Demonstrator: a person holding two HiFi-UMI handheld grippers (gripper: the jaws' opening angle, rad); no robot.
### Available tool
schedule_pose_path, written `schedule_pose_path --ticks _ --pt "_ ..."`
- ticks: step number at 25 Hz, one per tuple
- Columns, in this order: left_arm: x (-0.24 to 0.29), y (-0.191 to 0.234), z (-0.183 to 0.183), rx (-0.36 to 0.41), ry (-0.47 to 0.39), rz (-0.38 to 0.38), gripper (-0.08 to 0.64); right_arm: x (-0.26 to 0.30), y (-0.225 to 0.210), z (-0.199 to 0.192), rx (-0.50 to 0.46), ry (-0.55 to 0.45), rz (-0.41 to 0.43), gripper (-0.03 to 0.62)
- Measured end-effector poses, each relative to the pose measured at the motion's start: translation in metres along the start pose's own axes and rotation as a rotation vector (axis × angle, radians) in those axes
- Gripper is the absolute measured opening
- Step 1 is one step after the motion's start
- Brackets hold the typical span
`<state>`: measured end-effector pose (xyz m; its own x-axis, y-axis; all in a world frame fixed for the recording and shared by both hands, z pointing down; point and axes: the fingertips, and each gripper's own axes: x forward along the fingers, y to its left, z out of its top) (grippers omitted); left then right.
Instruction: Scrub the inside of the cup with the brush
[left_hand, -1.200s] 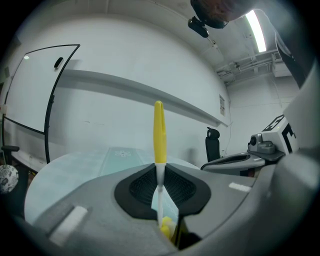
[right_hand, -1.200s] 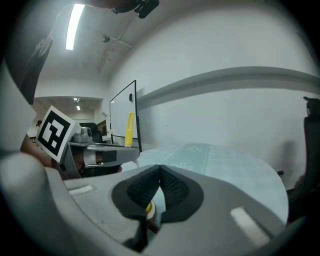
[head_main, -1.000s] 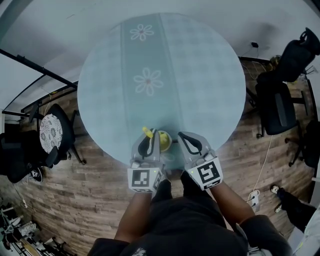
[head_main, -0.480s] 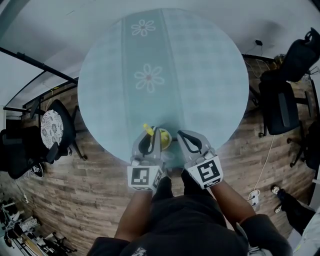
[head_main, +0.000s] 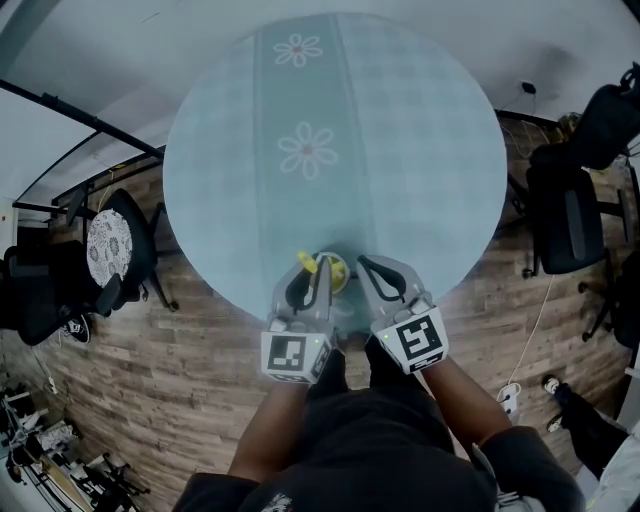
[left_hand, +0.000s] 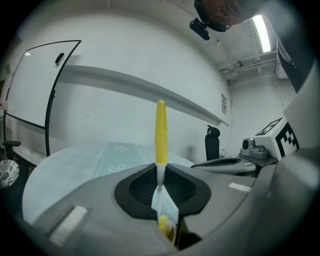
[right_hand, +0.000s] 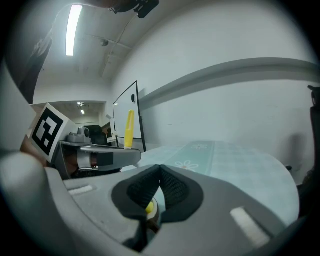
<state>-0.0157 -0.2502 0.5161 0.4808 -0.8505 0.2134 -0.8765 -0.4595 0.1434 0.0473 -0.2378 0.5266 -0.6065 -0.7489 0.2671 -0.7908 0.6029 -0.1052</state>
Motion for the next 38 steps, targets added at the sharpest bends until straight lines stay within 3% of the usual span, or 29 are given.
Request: schedule_pose_path --ticks 19,38 --pt "-0.029 0.001 -0.001 0.009 0.01 -0.004 0.037 0.008 0.024 0.01 -0.014 -0.012 0.033 0.002" --pt "-0.057 0.02 -0.006 0.039 0.015 0.044 0.037 0.023 0.045 0.008 -0.018 -0.014 0.061 0.002"
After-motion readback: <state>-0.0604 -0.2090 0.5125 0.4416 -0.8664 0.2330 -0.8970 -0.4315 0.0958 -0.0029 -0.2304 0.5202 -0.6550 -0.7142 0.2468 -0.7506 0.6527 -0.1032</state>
